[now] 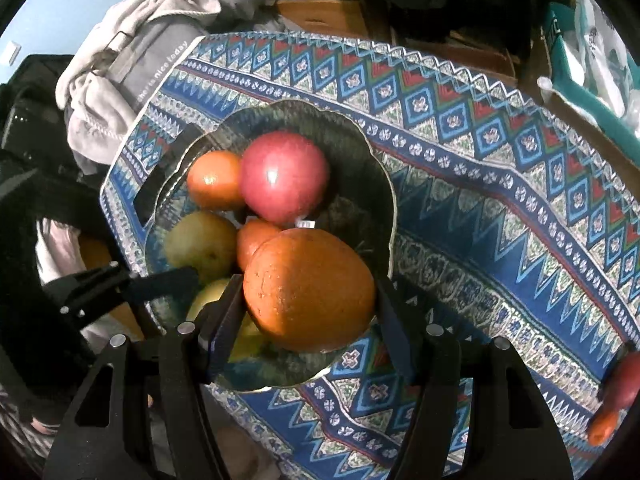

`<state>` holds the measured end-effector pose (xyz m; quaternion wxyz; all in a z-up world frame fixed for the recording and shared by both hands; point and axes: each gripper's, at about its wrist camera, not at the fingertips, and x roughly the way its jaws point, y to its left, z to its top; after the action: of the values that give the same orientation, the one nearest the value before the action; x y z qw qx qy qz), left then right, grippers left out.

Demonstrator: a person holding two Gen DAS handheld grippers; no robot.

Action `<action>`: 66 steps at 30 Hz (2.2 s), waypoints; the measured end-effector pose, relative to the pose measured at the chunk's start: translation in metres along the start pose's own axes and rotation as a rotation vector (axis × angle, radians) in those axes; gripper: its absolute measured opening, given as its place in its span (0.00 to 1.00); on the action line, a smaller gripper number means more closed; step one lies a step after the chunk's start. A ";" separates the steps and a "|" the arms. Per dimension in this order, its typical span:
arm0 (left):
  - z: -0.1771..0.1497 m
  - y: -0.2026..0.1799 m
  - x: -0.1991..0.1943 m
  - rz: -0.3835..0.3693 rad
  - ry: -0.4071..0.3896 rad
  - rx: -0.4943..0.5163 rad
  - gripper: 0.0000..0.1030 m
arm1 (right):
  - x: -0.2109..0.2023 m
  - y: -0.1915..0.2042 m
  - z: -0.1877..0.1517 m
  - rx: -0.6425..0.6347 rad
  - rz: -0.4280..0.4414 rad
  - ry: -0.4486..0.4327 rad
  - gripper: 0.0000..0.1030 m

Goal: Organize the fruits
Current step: 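Open left tool to drop the pear into the bowl while right tool releases the orange, then move both tools back toward the red apple and small orange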

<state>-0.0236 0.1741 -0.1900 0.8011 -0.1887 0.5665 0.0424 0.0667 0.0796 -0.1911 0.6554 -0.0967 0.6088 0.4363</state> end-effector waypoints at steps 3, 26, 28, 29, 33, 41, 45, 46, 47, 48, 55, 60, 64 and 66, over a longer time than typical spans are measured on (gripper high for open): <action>0.000 0.003 0.003 0.002 0.018 -0.014 0.49 | -0.002 0.000 -0.001 0.008 0.011 -0.012 0.63; 0.012 -0.004 -0.011 0.010 -0.041 -0.040 0.68 | -0.074 0.002 -0.021 -0.081 -0.179 -0.163 0.63; 0.013 -0.007 -0.013 0.008 -0.046 -0.039 0.69 | -0.078 -0.002 -0.026 -0.081 -0.198 -0.167 0.65; 0.013 -0.009 -0.013 0.008 -0.047 -0.037 0.71 | -0.080 -0.003 -0.028 -0.081 -0.204 -0.168 0.66; 0.016 -0.022 -0.014 -0.002 -0.048 -0.024 0.72 | -0.089 -0.013 -0.040 -0.066 -0.226 -0.176 0.68; 0.017 -0.059 -0.014 -0.015 -0.050 0.044 0.78 | -0.108 -0.040 -0.064 -0.013 -0.244 -0.196 0.68; 0.016 -0.076 -0.014 -0.011 -0.045 0.069 0.78 | -0.120 -0.055 -0.076 0.020 -0.258 -0.214 0.68; 0.016 -0.080 -0.014 -0.012 -0.044 0.074 0.78 | -0.123 -0.060 -0.079 0.031 -0.259 -0.218 0.68; 0.016 -0.084 -0.014 -0.012 -0.045 0.079 0.78 | -0.126 -0.064 -0.081 0.038 -0.260 -0.221 0.68; 0.015 -0.090 -0.015 -0.008 -0.046 0.088 0.78 | -0.128 -0.067 -0.083 0.045 -0.262 -0.225 0.68; 0.012 -0.119 -0.013 0.007 -0.048 0.144 0.81 | -0.149 -0.094 -0.104 0.096 -0.286 -0.252 0.72; 0.011 -0.137 -0.012 0.020 -0.052 0.179 0.81 | -0.165 -0.116 -0.120 0.138 -0.313 -0.270 0.72; 0.011 -0.153 -0.012 0.027 -0.068 0.209 0.81 | -0.176 -0.135 -0.131 0.183 -0.321 -0.277 0.73; 0.010 -0.161 -0.012 0.027 -0.081 0.231 0.81 | -0.182 -0.143 -0.136 0.195 -0.328 -0.281 0.73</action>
<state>0.0262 0.0305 -0.1350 0.8391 -0.0857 0.5371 -0.0046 0.0908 -0.1783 -0.1212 0.8021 -0.0688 0.5269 0.2725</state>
